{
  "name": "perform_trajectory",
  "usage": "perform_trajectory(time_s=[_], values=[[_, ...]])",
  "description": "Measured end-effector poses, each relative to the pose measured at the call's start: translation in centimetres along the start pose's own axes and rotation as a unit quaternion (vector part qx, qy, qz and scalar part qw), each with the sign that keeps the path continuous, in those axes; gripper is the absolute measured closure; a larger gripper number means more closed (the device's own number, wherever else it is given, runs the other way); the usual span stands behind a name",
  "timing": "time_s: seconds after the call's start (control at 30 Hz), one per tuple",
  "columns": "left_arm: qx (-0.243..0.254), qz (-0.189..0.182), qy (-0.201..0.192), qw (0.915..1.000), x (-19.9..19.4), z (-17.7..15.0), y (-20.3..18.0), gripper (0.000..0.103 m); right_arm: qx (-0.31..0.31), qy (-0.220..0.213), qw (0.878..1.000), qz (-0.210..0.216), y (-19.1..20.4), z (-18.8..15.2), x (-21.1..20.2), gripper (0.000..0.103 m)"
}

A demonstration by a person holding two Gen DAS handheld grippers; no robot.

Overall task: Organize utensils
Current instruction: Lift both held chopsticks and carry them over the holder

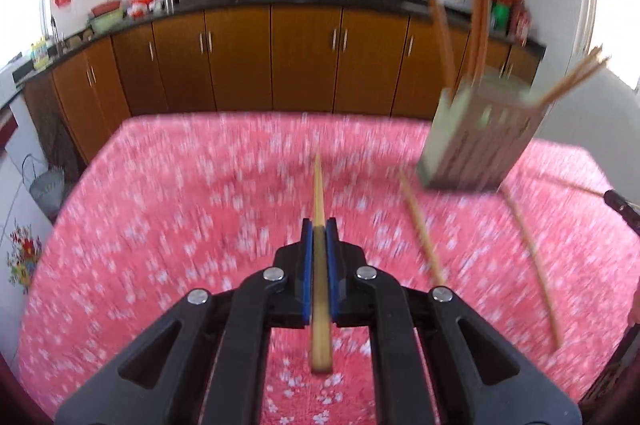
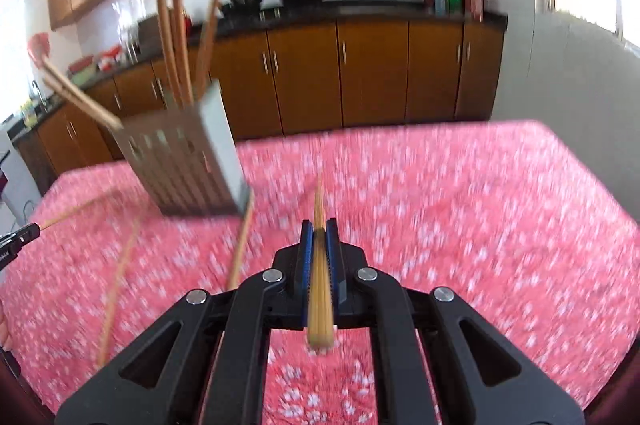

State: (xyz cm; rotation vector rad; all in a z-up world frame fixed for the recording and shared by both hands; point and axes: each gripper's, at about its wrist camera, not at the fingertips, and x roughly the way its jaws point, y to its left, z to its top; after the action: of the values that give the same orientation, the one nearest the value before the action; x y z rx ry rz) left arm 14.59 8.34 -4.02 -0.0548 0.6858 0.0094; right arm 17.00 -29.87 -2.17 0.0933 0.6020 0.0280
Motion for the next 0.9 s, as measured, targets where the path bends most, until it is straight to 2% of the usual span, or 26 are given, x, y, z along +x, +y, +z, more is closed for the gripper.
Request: perform_trajectory(time_s=[0.17,0.33,0.57,0.7,0.8,0.9], values=[[-0.002,-0.013,-0.051,0.9986,-3.2,3.4,-0.3,0.095,0.004,-0.041,0.999,0.003,-0.9,2.9,-1.8,0.095],[0.008,-0.017,-0.069,0.9975,-4.4,5.2,-0.9,0.095,0.006,-0.055,0.998,0.007,-0.7,3.9,-2.3,0.095],[0.021,-0.062,-0.103,0.9925,-8.1,7.1,-3.2,0.095,0.020,-0.092,0.993,0.075,0.3,6.8,-5.7,0.095],[0.030,-0.094,-0.129,0.9868,-10.2,8.7,-4.9,0.095,0.020,-0.129,0.984,0.123,2.0,9.0,-8.4,0.095],[0.036,-0.112,-0.154,0.9810,-11.4,10.1,-6.5,0.095,0.015,-0.160,0.977,0.141,3.4,10.3,-9.6,0.095],[0.029,-0.125,-0.181,0.9752,-12.0,11.8,-7.8,0.095,0.009,-0.189,0.972,0.140,4.6,11.7,-10.0,0.095]])
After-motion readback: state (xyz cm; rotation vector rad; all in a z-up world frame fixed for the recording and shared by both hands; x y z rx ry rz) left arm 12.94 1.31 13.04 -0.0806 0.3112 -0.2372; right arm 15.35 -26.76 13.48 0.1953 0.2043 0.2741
